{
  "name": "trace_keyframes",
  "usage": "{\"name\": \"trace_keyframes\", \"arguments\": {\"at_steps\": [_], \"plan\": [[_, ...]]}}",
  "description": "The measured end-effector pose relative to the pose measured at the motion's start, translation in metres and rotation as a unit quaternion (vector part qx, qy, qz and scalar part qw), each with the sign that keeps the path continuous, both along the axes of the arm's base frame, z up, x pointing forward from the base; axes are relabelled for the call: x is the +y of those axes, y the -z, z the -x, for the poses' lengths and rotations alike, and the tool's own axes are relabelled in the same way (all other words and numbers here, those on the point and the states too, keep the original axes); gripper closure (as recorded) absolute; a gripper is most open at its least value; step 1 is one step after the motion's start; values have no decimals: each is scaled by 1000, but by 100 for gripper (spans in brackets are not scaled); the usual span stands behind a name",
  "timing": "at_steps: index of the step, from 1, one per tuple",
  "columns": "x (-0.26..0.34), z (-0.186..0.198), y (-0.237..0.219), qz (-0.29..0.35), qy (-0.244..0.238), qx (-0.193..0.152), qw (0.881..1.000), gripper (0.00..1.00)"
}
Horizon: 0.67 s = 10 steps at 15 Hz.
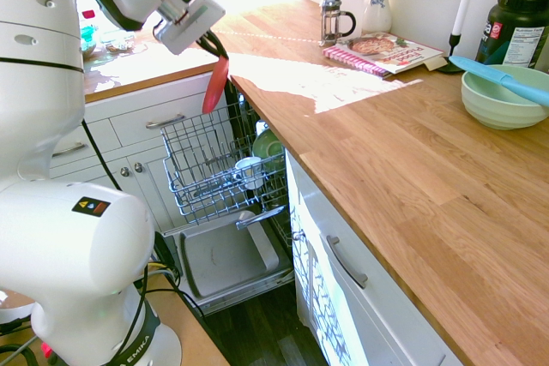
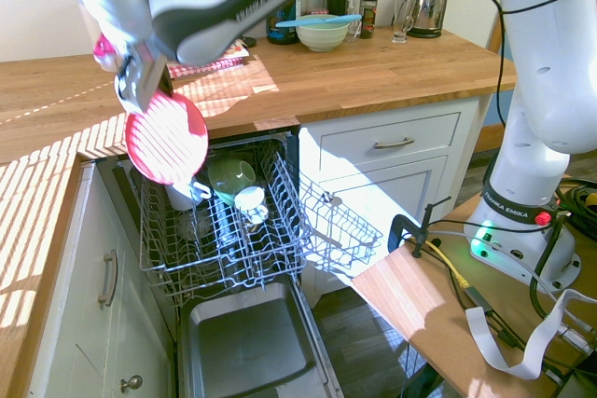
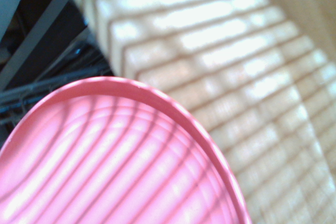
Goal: Put the plate in the dishwasher
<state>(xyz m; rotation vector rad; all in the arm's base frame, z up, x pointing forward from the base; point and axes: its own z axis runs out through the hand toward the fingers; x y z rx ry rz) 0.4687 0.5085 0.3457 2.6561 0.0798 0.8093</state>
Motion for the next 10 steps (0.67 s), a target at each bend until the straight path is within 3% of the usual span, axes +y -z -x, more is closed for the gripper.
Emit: {"name": "trace_keyframes", "arguments": {"at_steps": [5, 10], "plan": [[22, 41, 71, 138, -71, -18, 988, 100], [60, 58, 101, 270, -143, -22, 952, 100]]}}
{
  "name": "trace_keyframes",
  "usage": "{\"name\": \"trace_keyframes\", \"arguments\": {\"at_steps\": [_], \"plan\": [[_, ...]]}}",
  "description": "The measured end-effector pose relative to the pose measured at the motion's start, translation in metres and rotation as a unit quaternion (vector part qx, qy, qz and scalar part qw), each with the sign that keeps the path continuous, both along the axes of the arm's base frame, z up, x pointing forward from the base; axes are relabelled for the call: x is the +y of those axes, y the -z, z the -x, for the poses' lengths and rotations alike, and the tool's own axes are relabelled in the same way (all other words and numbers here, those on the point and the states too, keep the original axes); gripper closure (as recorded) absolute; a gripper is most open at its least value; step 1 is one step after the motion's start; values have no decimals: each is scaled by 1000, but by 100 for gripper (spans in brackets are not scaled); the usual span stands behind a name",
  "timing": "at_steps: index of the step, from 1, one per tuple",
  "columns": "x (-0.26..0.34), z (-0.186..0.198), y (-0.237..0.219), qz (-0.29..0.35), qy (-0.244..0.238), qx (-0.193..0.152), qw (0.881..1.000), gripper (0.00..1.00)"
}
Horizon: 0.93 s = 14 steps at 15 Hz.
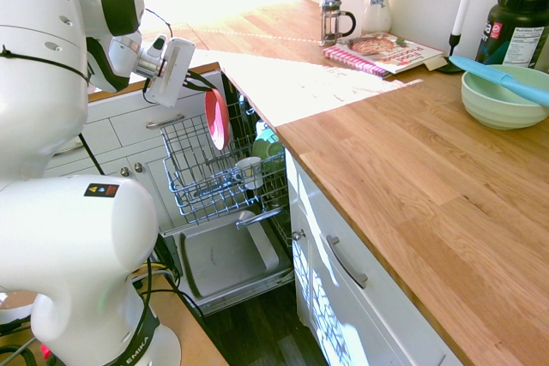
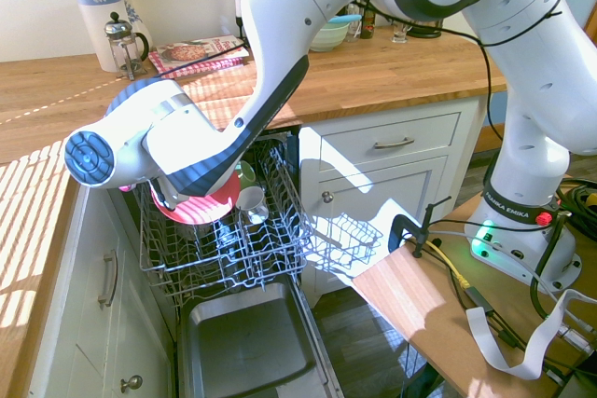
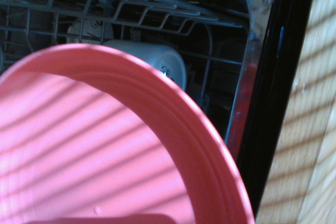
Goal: Put the plate in the dishwasher
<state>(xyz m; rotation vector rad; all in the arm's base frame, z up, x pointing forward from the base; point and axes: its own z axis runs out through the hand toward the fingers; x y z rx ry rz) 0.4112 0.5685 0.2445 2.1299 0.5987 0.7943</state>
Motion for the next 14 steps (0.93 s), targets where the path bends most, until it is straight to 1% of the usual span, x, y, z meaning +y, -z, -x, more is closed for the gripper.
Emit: {"name": "trace_keyframes", "arguments": {"at_steps": [2, 5, 6, 7, 9, 11, 14], "plan": [[9, 1, 8, 15, 0, 25, 1000, 100], [21, 15, 34, 21, 20, 82, 996, 100], [24, 19, 39, 22, 26, 96, 995, 100], [28, 21, 39, 22, 33, 106, 994, 0], [37, 25, 30, 19, 55, 147, 987, 0], [43, 23, 19, 11, 82, 196, 977, 0], [43, 8, 6, 3, 121, 238, 964, 0]]}}
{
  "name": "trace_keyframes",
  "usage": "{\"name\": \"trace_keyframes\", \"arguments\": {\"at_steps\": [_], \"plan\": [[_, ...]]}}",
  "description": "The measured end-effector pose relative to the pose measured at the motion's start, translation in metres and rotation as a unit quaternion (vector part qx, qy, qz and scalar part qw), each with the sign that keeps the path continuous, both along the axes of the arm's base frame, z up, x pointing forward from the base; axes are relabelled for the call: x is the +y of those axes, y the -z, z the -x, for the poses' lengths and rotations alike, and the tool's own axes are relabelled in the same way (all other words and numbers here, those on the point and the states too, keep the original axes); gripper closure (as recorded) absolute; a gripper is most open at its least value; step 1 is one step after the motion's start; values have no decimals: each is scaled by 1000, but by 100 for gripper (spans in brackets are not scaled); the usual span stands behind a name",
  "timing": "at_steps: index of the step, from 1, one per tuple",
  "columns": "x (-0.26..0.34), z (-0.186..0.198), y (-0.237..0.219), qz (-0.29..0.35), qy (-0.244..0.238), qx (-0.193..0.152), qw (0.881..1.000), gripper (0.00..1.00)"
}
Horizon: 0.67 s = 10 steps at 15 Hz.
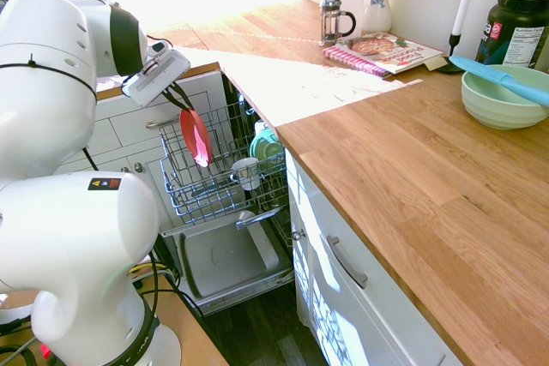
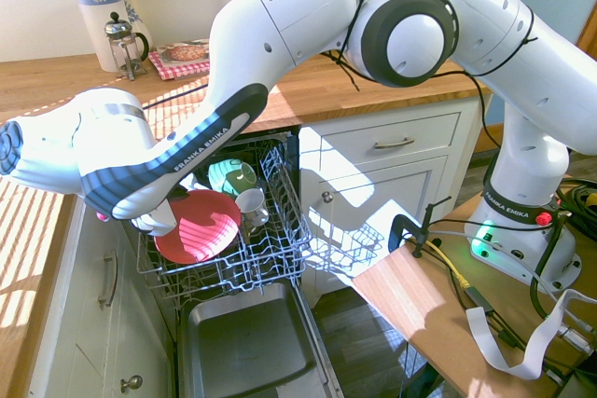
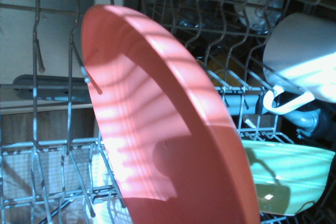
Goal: Put the plate in the dishwasher
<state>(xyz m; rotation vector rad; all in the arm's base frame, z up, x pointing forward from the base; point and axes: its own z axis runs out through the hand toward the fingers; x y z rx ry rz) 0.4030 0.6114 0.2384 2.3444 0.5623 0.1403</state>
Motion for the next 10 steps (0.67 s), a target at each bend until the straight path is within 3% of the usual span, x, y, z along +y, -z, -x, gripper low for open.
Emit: {"name": "trace_keyframes", "arguments": {"at_steps": [3, 10], "plan": [[1, -8, -4, -4, 31, 31, 999, 0], [-6, -27, -42, -29, 65, 64, 995, 0]]}}
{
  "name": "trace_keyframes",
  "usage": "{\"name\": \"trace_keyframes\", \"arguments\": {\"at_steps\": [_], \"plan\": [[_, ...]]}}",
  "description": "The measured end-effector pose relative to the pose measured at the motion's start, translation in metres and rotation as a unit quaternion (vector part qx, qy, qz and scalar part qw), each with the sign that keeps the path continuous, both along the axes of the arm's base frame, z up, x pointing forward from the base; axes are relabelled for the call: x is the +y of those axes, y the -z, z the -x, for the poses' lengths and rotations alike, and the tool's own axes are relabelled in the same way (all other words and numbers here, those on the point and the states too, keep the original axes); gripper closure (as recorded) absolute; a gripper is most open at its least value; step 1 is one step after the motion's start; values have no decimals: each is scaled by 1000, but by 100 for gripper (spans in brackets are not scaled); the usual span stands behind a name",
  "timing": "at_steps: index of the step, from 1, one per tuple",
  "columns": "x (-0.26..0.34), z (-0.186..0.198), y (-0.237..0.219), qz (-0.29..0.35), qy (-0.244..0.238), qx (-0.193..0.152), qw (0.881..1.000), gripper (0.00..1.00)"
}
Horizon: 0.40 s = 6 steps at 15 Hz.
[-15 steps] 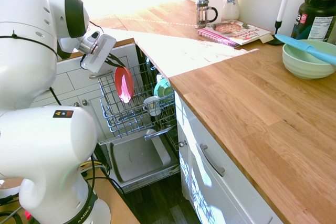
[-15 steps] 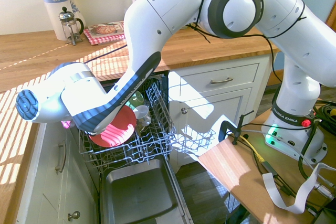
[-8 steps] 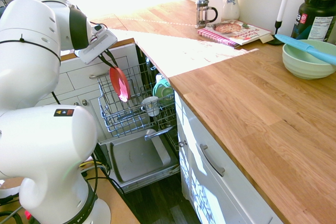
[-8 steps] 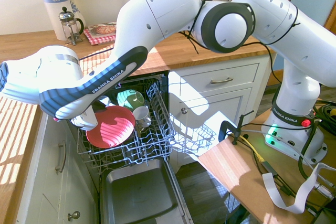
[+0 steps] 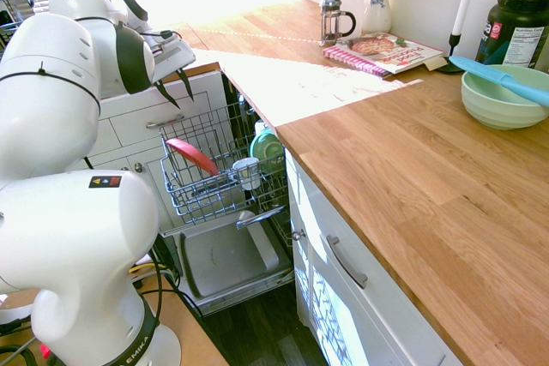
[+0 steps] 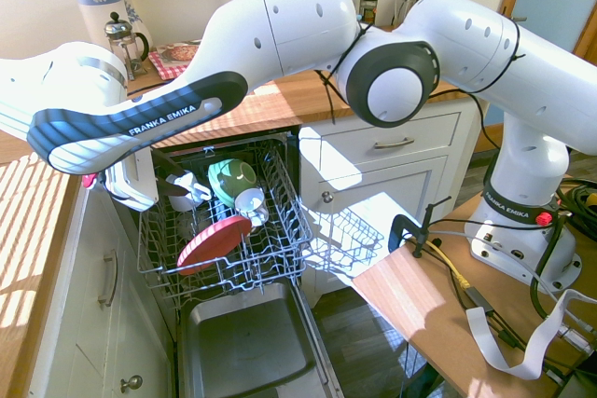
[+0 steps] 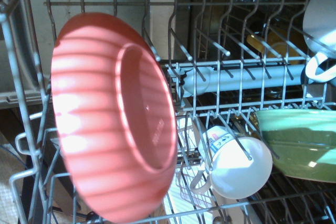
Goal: Put the plate in the dishwasher
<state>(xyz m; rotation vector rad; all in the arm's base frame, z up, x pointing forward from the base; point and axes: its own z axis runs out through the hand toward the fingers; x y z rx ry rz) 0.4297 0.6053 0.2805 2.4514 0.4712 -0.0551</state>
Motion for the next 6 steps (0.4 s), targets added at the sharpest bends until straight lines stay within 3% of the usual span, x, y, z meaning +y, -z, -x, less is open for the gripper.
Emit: {"name": "trace_keyframes", "arguments": {"at_steps": [3, 6], "plan": [[-6, -10, -21, -11, 9, 0, 1000, 0], [-22, -27, -71, -38, 25, 3, 999, 0]]}}
